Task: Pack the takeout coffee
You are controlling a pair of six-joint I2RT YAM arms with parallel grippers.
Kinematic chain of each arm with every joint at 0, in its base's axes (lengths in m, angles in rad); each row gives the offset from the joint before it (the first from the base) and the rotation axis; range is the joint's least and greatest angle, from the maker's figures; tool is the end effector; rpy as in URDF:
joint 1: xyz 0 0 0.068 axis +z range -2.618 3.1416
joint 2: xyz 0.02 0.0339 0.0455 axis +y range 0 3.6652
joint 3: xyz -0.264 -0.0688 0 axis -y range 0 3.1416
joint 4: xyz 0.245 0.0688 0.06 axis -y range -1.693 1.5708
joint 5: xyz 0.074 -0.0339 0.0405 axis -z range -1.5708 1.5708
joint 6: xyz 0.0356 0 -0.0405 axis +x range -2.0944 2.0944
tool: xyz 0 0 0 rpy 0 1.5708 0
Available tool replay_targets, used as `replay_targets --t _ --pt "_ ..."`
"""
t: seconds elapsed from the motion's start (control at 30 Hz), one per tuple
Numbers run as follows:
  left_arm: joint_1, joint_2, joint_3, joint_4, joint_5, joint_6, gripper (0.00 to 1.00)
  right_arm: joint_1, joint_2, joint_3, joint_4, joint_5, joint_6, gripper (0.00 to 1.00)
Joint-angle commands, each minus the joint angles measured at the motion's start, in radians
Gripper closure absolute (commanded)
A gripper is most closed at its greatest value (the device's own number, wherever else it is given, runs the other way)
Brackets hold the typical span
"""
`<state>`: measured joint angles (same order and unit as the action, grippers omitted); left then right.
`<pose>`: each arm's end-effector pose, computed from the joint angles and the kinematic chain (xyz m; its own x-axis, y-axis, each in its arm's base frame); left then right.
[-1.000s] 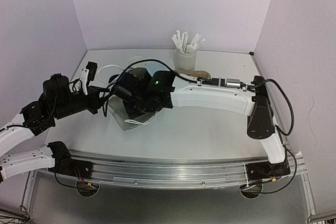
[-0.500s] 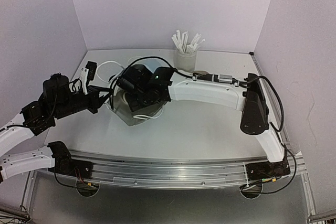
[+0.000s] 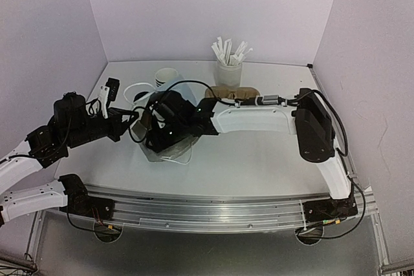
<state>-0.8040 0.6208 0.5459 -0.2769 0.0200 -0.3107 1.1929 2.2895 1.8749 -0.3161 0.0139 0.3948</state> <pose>0.1084 -0.1135 0.2708 -0.4517 0.0283 -0.8917 0.6248 0.7235 -0.2936 0.1937 0.4867 0.1953 -0.5833 -0.4270 -0.6910 -0.7596 0.5880 0.2779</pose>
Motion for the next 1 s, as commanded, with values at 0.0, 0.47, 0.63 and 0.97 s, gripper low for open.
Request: replay_targets --t 0.0,0.47,0.63,0.97 --pt "0.000 -0.013 -0.001 0.047 0.019 0.006 1.00 0.021 -0.086 0.015 0.199 -0.286 -0.038 0.33" --pt "0.000 -0.024 -0.007 0.032 0.021 0.047 1.00 0.004 -0.304 -0.192 0.230 0.095 0.060 0.31" --pt "0.000 -0.021 -0.004 0.028 0.022 0.054 1.00 -0.013 -0.404 -0.289 0.229 0.170 0.110 0.30" --pt "0.000 -0.021 -0.009 0.034 0.021 0.051 1.00 -0.018 -0.463 -0.258 -0.009 0.367 0.133 0.43"
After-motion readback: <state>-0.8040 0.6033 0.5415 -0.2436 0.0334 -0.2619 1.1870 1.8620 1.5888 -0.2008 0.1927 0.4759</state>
